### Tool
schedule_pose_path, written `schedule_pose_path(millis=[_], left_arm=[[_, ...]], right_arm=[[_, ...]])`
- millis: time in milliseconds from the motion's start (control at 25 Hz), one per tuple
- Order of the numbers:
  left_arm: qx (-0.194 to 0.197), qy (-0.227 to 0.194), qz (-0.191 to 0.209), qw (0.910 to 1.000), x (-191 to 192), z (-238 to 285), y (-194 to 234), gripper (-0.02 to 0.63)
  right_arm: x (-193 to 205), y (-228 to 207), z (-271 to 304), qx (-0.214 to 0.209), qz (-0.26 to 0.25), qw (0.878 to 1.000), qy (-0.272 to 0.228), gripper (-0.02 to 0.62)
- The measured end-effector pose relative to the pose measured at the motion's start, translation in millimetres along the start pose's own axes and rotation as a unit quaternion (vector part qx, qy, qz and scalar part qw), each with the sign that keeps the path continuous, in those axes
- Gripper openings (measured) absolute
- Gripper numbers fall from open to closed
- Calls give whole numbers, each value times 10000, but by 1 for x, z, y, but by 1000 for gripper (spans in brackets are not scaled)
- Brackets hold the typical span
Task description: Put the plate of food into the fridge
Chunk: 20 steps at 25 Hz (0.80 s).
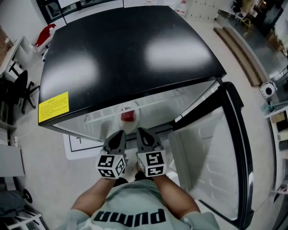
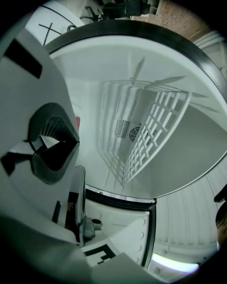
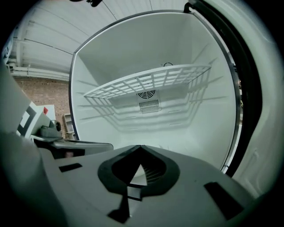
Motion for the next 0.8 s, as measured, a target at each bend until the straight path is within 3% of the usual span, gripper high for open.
schedule_pose_path(millis=[440, 800], left_arm=[[819, -151, 250, 9962, -27, -59, 12, 5], [1790, -193, 661, 9814, -43, -135, 57, 5]], right_arm=[[-14, 34, -31, 597, -197, 9971, -434, 5], [-23, 133, -65, 1470, -36, 9846, -943, 5]])
Point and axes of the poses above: the fingertips, and each gripper's own axes: z forward along the fingers, y to its left, x out of its underside, the point moved 6 cm from there along -z, backward along the fingers, and after that the axes turned 10 degrees about -x, right-handed, at the moved point
